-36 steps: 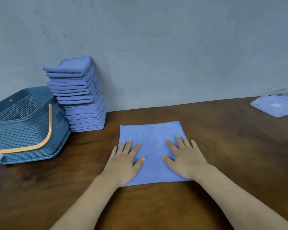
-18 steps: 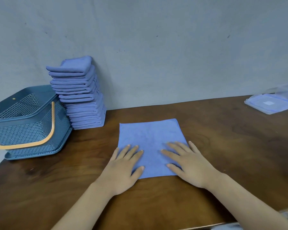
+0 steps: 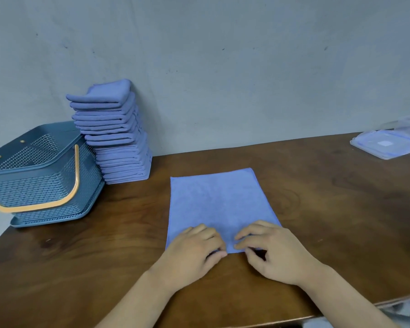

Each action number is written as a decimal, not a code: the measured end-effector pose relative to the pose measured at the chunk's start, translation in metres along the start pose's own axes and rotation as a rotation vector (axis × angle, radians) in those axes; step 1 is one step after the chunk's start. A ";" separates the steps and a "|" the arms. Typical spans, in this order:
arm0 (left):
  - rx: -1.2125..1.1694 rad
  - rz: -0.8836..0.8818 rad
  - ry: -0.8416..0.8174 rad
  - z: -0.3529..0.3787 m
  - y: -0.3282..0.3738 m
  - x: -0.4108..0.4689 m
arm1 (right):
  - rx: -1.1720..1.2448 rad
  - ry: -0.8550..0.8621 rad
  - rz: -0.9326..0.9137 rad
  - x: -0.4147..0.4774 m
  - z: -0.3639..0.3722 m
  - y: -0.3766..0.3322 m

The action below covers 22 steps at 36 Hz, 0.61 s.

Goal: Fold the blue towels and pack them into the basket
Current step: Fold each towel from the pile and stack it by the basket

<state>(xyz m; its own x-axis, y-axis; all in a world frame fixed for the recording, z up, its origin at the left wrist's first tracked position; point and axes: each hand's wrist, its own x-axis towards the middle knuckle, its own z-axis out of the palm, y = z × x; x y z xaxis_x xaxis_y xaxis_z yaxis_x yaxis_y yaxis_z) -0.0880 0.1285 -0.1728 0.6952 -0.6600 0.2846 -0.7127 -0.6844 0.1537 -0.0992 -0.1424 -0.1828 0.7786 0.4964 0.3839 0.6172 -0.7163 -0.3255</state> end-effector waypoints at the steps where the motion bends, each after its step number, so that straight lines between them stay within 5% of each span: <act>1: 0.014 0.000 0.001 0.001 0.001 0.001 | -0.012 -0.018 -0.004 0.000 0.000 0.000; 8: -0.114 -0.116 -0.014 -0.001 0.000 0.005 | -0.096 0.037 0.060 0.007 0.002 0.000; 16: 0.127 -0.146 0.080 0.021 0.023 0.022 | -0.127 0.021 0.087 0.005 0.000 0.006; 22: 0.100 -0.207 0.092 0.006 -0.011 -0.013 | -0.078 0.025 0.149 -0.019 -0.022 0.040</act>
<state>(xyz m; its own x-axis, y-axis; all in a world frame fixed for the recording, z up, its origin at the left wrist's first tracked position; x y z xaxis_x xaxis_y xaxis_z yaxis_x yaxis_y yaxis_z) -0.0883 0.1426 -0.1839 0.8109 -0.4748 0.3421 -0.5399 -0.8324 0.1245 -0.0919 -0.1909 -0.1840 0.8571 0.3706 0.3580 0.4840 -0.8173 -0.3128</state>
